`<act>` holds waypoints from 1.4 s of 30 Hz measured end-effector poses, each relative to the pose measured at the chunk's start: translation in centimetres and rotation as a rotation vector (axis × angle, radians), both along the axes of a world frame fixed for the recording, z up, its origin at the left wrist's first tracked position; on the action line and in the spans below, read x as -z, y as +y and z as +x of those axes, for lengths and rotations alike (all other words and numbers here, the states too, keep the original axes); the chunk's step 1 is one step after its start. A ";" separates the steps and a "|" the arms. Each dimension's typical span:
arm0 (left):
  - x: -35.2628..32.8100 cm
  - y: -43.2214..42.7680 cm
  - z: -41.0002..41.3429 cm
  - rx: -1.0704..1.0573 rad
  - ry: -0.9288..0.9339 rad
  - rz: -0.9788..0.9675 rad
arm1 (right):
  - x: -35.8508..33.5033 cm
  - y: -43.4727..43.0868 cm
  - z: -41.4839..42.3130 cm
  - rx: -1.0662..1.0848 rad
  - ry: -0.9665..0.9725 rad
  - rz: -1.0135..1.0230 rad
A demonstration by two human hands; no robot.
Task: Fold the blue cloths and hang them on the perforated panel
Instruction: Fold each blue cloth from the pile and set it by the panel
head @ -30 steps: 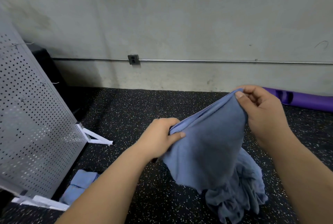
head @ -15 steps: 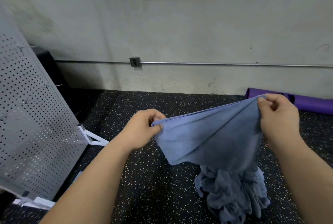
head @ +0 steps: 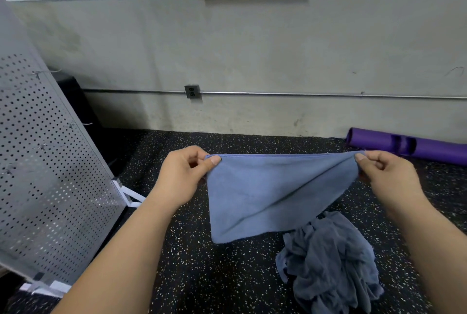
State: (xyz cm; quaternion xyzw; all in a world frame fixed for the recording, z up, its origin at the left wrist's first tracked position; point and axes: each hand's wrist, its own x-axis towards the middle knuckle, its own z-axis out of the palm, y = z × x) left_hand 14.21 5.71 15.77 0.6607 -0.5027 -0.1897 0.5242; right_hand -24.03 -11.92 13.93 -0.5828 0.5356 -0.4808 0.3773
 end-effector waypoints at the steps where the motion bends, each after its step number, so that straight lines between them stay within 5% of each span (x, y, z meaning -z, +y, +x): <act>1: 0.0 0.0 0.2 -0.005 -0.007 -0.016 | 0.0 0.0 0.0 -0.023 -0.021 0.003; 27: -0.7 0.3 0.7 -0.477 -0.011 -0.251 | -2.2 1.9 2.2 -0.202 -0.058 -0.186; 42: 0.7 0.1 2.0 -0.268 0.080 -0.185 | -2.8 2.2 1.6 -0.146 0.042 -0.198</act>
